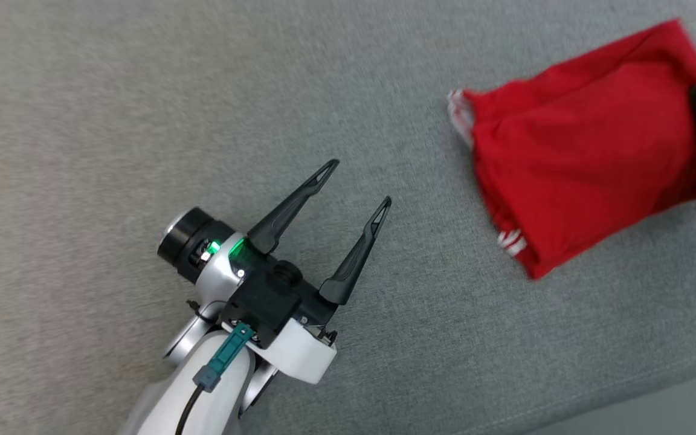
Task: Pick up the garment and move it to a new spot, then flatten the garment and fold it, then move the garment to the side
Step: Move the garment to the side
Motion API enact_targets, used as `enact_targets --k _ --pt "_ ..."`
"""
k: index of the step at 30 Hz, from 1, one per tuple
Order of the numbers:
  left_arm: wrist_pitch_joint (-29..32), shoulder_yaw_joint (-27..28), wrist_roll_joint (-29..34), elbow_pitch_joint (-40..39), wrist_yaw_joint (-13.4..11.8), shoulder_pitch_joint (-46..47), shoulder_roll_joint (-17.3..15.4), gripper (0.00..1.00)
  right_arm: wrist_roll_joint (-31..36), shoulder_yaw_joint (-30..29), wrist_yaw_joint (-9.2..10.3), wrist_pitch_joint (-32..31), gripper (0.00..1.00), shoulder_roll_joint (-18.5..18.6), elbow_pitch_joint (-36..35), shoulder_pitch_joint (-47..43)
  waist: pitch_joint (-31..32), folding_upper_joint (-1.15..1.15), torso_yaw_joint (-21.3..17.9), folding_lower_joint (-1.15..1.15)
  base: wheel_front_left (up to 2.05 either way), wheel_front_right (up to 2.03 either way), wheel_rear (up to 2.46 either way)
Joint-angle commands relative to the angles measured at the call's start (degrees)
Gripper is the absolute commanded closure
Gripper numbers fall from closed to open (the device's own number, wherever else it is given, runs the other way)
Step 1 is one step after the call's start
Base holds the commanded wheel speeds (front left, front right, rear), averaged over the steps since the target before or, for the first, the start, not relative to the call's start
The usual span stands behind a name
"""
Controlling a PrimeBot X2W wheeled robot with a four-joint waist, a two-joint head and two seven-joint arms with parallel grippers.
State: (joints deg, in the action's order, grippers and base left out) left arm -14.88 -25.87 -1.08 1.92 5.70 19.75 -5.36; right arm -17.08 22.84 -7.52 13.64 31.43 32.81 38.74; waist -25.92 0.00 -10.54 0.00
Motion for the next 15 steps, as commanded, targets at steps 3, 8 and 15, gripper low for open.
enact_targets --k 3,8,15 --pt "1.85 -1.94 2.06 -3.05 0.74 4.29 -2.39 0.00 -0.87 -1.29 0.07 1.20 1.00 1.87 3.15 6.36 -10.09 0.00 -5.97 0.00 0.00 0.00 0.00" --pt "5.58 -3.66 3.10 -8.51 1.21 7.54 -4.69 0.00 1.67 -2.44 0.07 1.65 1.00 3.63 9.19 13.23 -15.18 0.00 -7.41 0.00 0.00 0.00 0.00" --pt "8.91 -4.76 3.71 -13.58 1.39 9.53 -6.26 0.00 5.52 -5.51 0.07 1.68 1.00 5.85 14.00 18.79 -19.06 0.00 -7.03 0.00 0.00 0.00 0.00"
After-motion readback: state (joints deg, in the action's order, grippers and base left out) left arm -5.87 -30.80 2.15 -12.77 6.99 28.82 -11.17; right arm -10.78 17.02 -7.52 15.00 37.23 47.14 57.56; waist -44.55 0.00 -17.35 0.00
